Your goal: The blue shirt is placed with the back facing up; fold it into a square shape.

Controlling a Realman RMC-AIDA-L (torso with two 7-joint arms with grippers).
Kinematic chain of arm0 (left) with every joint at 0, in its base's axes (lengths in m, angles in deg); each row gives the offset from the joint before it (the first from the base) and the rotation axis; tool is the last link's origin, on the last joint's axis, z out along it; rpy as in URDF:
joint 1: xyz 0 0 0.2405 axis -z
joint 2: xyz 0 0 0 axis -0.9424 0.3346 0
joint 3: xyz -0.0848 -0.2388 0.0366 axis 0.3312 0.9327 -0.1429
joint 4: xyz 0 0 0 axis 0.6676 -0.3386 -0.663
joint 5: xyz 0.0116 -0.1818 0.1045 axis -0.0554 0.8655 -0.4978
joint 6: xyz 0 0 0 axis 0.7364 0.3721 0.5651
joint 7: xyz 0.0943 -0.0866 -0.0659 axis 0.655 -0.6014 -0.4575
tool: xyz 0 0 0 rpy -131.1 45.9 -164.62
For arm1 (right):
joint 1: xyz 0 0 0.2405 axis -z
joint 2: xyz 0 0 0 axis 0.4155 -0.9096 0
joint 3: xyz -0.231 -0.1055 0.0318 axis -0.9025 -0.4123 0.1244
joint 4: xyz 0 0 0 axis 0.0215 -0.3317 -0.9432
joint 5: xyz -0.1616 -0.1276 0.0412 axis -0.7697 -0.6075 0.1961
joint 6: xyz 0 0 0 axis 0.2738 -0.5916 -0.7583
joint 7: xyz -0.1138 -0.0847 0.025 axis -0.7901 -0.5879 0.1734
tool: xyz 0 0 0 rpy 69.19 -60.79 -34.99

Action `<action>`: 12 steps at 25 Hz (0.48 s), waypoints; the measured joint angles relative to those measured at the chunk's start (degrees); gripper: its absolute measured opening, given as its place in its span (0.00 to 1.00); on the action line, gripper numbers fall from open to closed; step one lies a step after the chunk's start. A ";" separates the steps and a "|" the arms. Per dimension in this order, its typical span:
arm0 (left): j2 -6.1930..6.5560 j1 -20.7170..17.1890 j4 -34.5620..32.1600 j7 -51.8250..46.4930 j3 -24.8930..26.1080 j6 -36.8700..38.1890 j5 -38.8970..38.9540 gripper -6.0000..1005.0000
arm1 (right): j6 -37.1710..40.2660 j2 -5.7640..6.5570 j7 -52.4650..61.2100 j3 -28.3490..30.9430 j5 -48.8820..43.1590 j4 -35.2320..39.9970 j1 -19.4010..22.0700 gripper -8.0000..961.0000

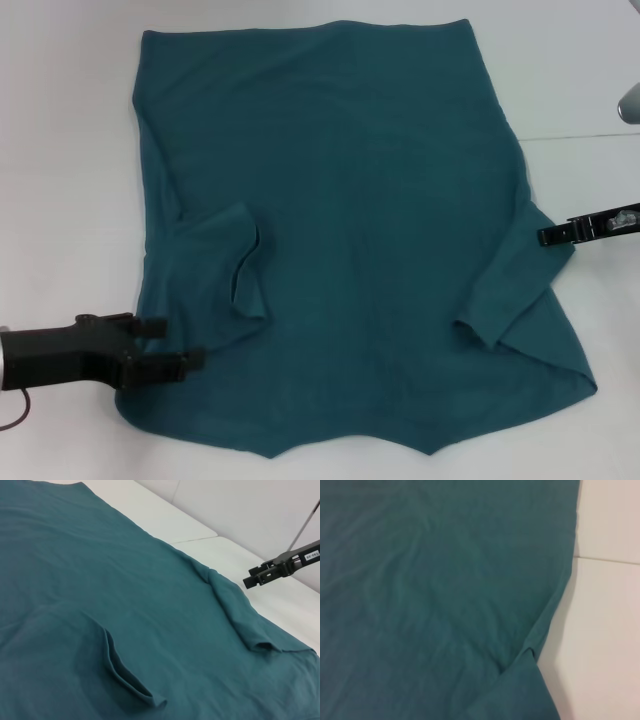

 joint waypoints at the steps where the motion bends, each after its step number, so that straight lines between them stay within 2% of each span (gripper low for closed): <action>1: 0.00 0.00 0.00 0.00 0.05 -0.08 0.00 0.82 | -0.34 0.01 0.03 0.01 0.06 -0.40 -0.02 0.97; 12: 0.00 0.32 0.00 -0.08 -0.31 -0.59 0.00 0.82 | -3.48 0.04 0.65 -0.59 -0.11 -3.40 -0.16 0.91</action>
